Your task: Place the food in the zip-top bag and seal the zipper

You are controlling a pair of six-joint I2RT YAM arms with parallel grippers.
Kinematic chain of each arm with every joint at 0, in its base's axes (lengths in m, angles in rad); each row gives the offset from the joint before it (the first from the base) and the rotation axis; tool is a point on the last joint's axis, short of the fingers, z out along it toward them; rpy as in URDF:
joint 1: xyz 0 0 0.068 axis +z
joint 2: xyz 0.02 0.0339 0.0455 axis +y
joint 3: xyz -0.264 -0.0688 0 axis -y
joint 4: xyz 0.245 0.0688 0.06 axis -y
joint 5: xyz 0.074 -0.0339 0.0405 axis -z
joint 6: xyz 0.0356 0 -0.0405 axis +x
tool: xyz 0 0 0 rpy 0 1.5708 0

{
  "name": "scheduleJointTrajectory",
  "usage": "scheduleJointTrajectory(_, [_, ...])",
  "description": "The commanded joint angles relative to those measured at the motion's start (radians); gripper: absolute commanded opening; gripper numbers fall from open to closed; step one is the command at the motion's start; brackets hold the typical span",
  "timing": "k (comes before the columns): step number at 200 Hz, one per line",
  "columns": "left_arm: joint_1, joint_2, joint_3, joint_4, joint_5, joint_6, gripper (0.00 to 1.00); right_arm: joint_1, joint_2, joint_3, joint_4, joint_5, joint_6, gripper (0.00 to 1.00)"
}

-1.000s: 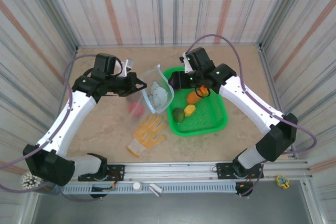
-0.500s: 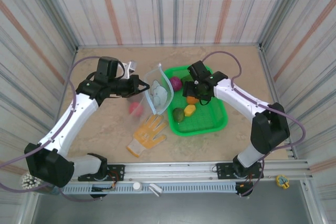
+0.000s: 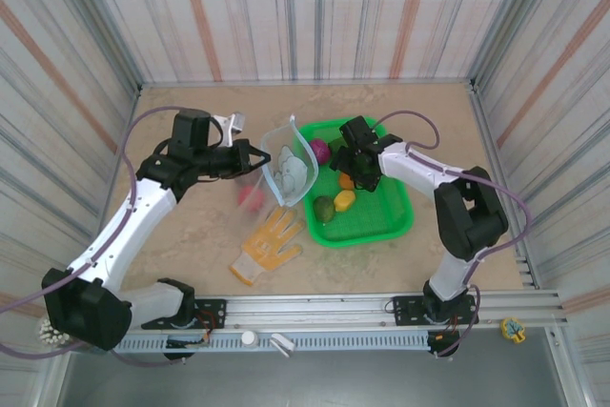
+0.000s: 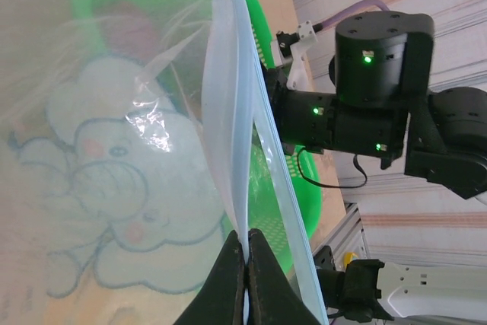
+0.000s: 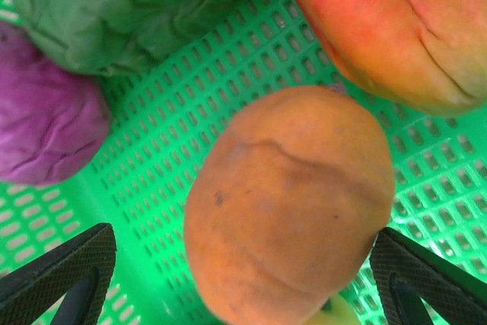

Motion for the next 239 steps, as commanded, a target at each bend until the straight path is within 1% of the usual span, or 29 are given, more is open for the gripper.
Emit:
scheduleJointTrajectory(1, [0.011, -0.019, -0.019, 0.029, 0.028, -0.016, 0.0, -0.019, 0.048, 0.013, 0.033, -0.02, 0.065, 0.88])
scheduleJointTrajectory(27, [0.024, -0.024, -0.029, 0.043, 0.043, -0.028, 0.0, -0.029, 0.075, 0.013, 0.054, -0.025, 0.069, 0.83])
scheduleJointTrajectory(53, [0.032, -0.025, -0.031, 0.046, 0.047, -0.032, 0.0, -0.029, 0.058, -0.006, 0.06, -0.008, 0.081, 0.7])
scheduleJointTrajectory(73, [0.031, -0.026, -0.033, 0.038, 0.039, -0.026, 0.0, -0.029, 0.013, -0.017, 0.048, 0.017, 0.079, 0.65])
scheduleJointTrajectory(132, [0.032, -0.049, -0.049, 0.076, 0.049, -0.046, 0.0, -0.027, -0.191, -0.047, 0.029, 0.043, -0.002, 0.58])
scheduleJointTrajectory(152, [0.035, -0.042, -0.059, 0.113, 0.087, -0.072, 0.0, -0.013, -0.279, -0.022, 0.003, 0.067, -0.066, 0.56])
scheduleJointTrajectory(174, [0.054, -0.03, -0.071, 0.157, 0.132, -0.115, 0.0, 0.035, -0.366, 0.052, -0.025, 0.093, -0.185, 0.57])
scheduleJointTrajectory(184, [0.071, -0.024, -0.081, 0.186, 0.158, -0.141, 0.0, 0.058, -0.393, 0.08, -0.01, 0.065, -0.243, 0.57])
scheduleJointTrajectory(204, [0.1, -0.007, -0.108, 0.251, 0.21, -0.201, 0.0, 0.098, -0.411, 0.139, 0.012, -0.038, -0.321, 0.57])
scheduleJointTrajectory(214, [0.106, -0.001, -0.117, 0.275, 0.226, -0.221, 0.0, 0.118, -0.403, 0.171, 0.019, -0.089, -0.349, 0.57])
scheduleJointTrajectory(239, [0.104, -0.007, -0.117, 0.271, 0.22, -0.206, 0.0, 0.154, -0.339, 0.247, 0.01, -0.198, -0.384, 0.58])
